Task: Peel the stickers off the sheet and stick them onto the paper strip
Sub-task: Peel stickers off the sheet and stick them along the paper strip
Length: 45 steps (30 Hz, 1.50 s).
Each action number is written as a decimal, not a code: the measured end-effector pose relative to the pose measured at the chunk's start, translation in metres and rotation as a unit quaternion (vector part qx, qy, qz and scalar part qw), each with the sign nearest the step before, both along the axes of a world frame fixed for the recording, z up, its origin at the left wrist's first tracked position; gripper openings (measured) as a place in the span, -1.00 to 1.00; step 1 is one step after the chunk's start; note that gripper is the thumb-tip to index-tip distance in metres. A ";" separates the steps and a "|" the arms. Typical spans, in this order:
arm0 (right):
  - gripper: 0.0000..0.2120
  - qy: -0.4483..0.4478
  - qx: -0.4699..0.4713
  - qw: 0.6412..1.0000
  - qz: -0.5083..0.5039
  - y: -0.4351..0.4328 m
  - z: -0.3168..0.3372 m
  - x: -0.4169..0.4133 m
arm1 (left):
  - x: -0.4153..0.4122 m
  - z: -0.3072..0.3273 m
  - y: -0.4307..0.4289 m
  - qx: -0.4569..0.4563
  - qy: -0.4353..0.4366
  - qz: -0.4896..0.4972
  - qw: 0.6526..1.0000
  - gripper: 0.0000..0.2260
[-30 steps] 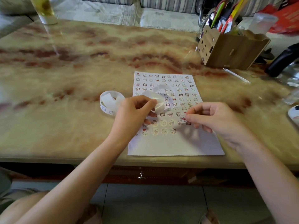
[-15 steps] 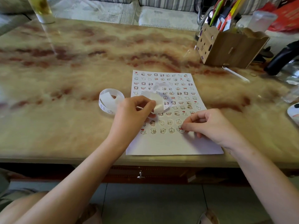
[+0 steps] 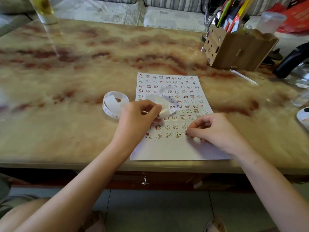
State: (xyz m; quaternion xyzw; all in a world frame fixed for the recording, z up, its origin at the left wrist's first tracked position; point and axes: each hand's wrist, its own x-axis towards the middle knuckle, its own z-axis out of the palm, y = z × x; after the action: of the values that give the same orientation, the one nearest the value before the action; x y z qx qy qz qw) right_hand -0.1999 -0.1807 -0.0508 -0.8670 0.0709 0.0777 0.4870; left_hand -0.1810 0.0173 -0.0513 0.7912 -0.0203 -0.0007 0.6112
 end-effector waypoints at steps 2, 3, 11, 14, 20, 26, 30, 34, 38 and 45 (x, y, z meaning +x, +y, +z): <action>-0.96 -0.008 -0.008 1.000 -0.002 0.000 -0.002 0.000 | 0.000 0.000 0.000 0.002 -0.001 -0.001 1.000 -0.85; -0.96 -0.014 -0.013 1.000 -0.002 0.001 -0.002 0.000 | 0.000 -0.001 0.000 0.004 -0.002 -0.003 1.000 -0.85; -0.91 -0.049 -0.059 0.997 -0.007 0.006 -0.007 -0.003 | 0.001 -0.002 0.001 0.017 -0.008 -0.001 1.000 -0.84; -0.89 -0.060 -0.075 0.995 -0.005 0.005 -0.008 -0.003 | 0.002 -0.003 0.001 0.021 -0.006 0.001 1.000 -0.84; -0.82 -0.059 -0.052 0.997 0.006 0.001 -0.009 -0.001 | 0.003 -0.002 0.001 0.023 -0.003 0.004 1.000 -0.83; -0.80 -0.045 -0.050 0.997 0.021 -0.002 -0.005 -0.001 | 0.002 -0.002 0.001 0.016 0.002 0.003 1.000 -0.84; -0.79 -0.035 -0.059 0.997 0.036 -0.001 -0.004 -0.001 | 0.001 -0.002 0.002 0.012 0.005 0.002 1.000 -0.84; -0.86 -0.023 -0.056 0.998 0.034 -0.008 -0.008 0.005 | 0.000 -0.002 0.001 0.011 0.000 0.000 1.000 -0.84; -0.90 -0.065 -0.006 0.998 0.013 -0.006 -0.006 0.005 | 0.002 -0.001 0.002 -0.018 -0.022 0.000 1.000 -0.85; -0.93 -0.229 0.076 0.970 0.034 0.019 0.010 -0.004 | 0.002 0.004 -0.002 -0.076 -0.046 -0.013 0.996 -0.85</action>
State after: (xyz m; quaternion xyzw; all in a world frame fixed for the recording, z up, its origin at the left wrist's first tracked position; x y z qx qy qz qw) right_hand -0.2038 -0.1620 -0.0409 -0.8239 -0.0785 -0.1013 0.5520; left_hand -0.1794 0.0155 -0.0474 0.7414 -0.0586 0.0289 0.6679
